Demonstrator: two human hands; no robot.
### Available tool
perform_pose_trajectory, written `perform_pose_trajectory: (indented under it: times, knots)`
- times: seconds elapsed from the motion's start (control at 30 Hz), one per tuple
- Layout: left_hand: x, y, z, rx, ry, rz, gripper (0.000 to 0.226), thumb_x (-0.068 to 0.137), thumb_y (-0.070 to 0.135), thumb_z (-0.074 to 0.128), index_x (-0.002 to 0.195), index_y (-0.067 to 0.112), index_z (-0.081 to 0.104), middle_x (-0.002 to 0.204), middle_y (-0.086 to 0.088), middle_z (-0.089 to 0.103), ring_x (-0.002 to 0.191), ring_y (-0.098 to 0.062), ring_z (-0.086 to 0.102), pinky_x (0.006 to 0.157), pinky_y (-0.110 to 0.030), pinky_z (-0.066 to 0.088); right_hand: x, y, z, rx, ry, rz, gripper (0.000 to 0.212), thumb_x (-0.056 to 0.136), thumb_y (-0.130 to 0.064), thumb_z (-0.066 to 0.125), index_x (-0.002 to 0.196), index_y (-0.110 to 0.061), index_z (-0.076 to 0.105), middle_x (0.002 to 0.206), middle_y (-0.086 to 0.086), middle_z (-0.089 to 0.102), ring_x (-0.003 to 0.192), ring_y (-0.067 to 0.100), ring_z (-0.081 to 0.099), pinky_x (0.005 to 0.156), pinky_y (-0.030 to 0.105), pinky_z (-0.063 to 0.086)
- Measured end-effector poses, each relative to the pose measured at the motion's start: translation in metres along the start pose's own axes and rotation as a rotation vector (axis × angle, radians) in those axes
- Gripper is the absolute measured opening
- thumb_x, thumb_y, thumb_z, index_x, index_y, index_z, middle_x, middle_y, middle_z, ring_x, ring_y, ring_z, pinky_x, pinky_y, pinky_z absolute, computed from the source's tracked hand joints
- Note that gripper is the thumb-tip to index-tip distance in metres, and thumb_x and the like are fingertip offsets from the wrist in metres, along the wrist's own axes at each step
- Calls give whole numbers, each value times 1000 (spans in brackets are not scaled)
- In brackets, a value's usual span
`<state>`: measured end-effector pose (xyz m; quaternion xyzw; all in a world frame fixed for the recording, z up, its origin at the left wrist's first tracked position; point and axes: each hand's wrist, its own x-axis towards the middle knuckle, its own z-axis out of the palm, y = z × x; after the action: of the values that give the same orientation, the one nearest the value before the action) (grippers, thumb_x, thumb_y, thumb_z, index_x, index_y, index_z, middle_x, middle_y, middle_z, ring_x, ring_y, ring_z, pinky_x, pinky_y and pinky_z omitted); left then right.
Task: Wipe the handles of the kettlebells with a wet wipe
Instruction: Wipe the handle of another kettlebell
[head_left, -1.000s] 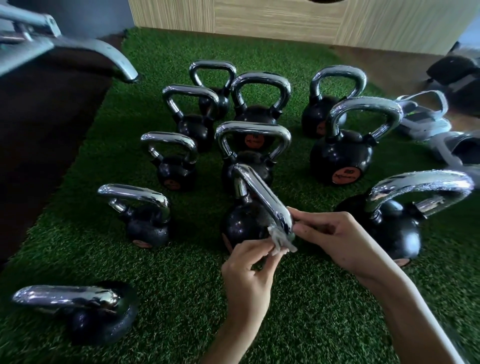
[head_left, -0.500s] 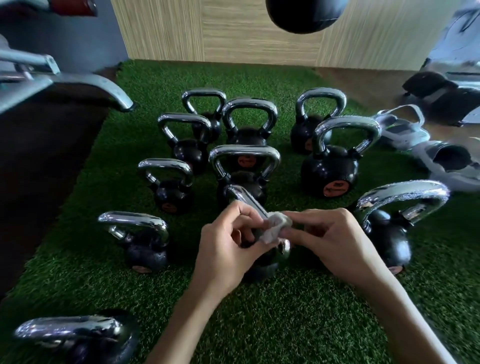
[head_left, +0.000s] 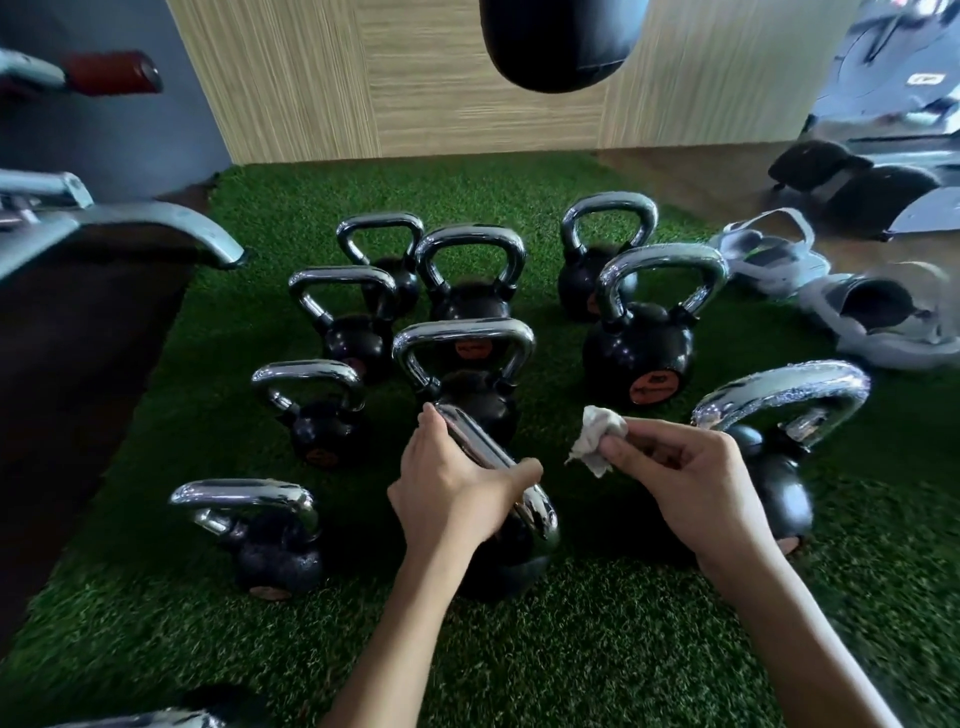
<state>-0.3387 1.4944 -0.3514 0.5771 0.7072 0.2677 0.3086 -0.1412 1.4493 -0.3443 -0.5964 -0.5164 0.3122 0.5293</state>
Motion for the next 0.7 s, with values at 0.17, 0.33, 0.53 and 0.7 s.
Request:
perform_pose_trajectory:
  times: [0.17, 0.33, 0.53, 0.7]
  knots:
    - [17, -14, -27, -49, -278, 131, 129, 60, 48, 93, 161, 41, 15, 163, 5, 31, 147, -21, 35, 119, -41, 34, 9, 13, 4, -5, 3, 26, 20, 82, -21, 83, 90, -40, 79, 85, -17, 78, 85, 2, 74, 84, 29, 57]
    - [54, -11, -57, 237, -692, 356, 126, 54, 55, 95, 154, 55, 19, 163, 16, 27, 148, -6, 27, 123, -41, 28, 18, 39, 32, 33, -12, 98, 14, 84, -27, 82, 97, -32, 81, 89, -14, 79, 88, 6, 74, 85, 35, 60]
    - [88, 13, -70, 463, -836, 466, 114, 58, 64, 90, 148, 58, 20, 158, 33, 27, 148, -5, 26, 122, -36, 24, 27, 66, 84, 38, 100, 137, 7, 88, -30, 77, 94, -30, 81, 81, -17, 76, 76, -2, 70, 68, 23, 54]
    - [103, 17, -74, 516, -870, 510, 106, 54, 62, 93, 141, 62, 32, 150, 37, 38, 145, 7, 29, 122, -39, 30, 38, 76, 105, -37, 112, 137, 12, 93, -31, 71, 100, -26, 79, 80, -12, 74, 68, -1, 65, 60, 25, 51]
